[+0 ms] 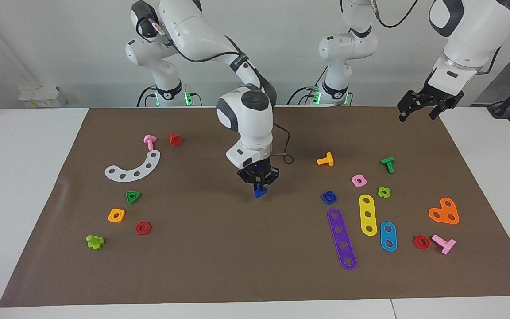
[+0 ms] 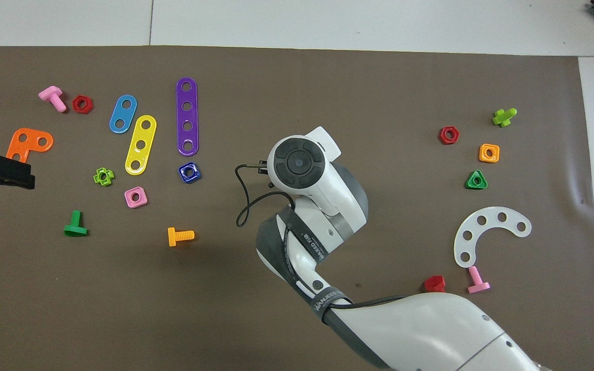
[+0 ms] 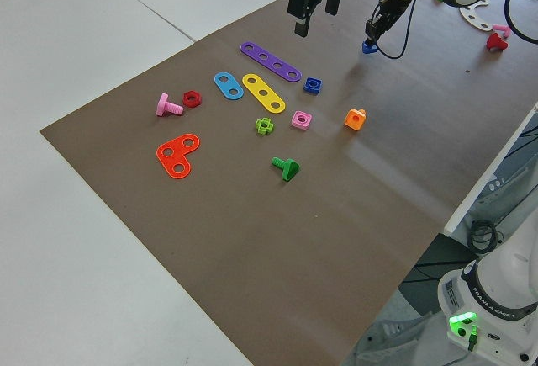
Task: Unscrew and place screws in storage area
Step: 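Carry the blue bolt beside the green triangle with the right gripper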
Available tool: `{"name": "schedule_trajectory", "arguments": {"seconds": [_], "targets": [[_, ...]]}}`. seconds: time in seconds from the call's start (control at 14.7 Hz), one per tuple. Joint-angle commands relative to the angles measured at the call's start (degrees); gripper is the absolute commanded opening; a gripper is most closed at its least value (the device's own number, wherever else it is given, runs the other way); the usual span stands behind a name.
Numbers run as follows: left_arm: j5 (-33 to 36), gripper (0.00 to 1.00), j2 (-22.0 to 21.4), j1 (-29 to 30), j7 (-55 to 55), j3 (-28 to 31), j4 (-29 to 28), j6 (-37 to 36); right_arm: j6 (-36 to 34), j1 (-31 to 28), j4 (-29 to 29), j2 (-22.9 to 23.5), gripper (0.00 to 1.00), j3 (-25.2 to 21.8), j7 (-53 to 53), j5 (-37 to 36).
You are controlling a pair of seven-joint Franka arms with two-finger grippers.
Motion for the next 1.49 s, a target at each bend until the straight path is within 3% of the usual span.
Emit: {"name": "schedule_trajectory", "arguments": {"seconds": [0.0,0.27,0.54,0.88,1.43], "targets": [[0.32,1.00,-1.86,0.12,-0.58,0.01,-2.17,0.97,-2.44,-6.44,-5.48,-7.98,0.00,0.79,-3.80,-0.48],[0.32,1.00,-1.86,0.12,-0.58,0.01,-2.17,0.97,-4.02,-15.31,-14.70,-14.49,0.00,0.87,-15.31,-0.48],[0.32,1.00,-1.86,0.12,-0.58,0.09,-2.17,0.89,2.90,-23.41,-23.76,-17.05,0.00,0.96,-24.11,1.62],[0.32,1.00,-1.86,0.12,-0.58,0.09,-2.26,0.89,12.84,-28.96,-28.96,-14.16,0.00,0.88,-34.32,7.95],[0.32,1.00,-1.86,0.12,-0.58,0.09,-2.17,0.97,16.81,-30.63,-33.44,-13.10,0.00,0.87,-39.42,8.04]]}}
